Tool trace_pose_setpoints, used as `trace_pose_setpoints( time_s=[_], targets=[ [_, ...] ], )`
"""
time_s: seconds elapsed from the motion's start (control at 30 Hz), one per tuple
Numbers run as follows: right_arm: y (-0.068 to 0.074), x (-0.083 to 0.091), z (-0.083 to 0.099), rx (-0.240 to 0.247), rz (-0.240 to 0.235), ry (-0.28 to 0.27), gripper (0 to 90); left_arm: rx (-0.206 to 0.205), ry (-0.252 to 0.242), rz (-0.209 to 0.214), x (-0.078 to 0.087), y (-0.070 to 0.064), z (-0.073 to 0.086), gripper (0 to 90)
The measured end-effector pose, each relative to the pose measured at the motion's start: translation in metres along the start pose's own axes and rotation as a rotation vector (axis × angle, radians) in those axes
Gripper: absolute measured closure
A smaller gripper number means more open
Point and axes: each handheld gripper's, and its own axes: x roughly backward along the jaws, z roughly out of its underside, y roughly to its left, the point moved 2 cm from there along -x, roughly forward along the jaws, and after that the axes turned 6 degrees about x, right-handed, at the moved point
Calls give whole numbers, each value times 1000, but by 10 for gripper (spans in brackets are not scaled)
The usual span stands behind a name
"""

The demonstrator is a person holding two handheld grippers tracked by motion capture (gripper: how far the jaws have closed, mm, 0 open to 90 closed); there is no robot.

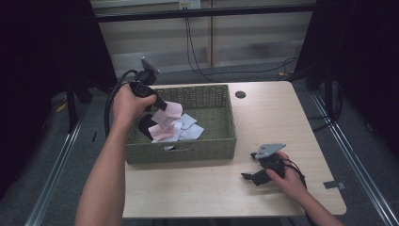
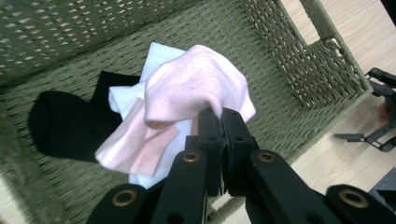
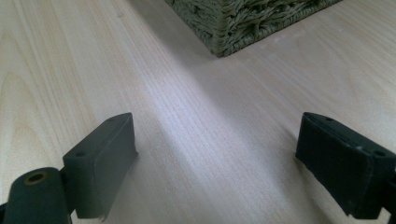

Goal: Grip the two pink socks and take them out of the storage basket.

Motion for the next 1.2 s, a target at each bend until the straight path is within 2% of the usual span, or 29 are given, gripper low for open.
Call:
trace_pose_setpoints(
  time_s=[0.13, 0.27, 0.37, 0.47, 0.67, 1.1, 1.2],
  targets=[
    [0, 0, 0, 0, 0, 0, 111, -19, -4, 17, 14, -5, 1, 878],
    [0, 0, 0, 2, 1, -1, 112, -29, 2, 20, 22, -11, 2, 877],
    [0, 0, 0, 0, 0, 0, 112, -40, 8, 39, 26, -15, 5, 877],
    [0, 0, 0, 2, 1, -1, 112, -59, 14, 60, 28, -20, 8, 877],
    [0, 0, 0, 1, 2, -3, 112, -110, 21, 61, 31, -33, 17, 877],
    [0, 0, 0, 1, 3, -2, 111, -162, 12, 87, 40, -50, 31, 876],
    [0, 0, 0, 5, 9, -3, 111, -173, 8, 105, 39, -52, 36, 876]
  ],
)
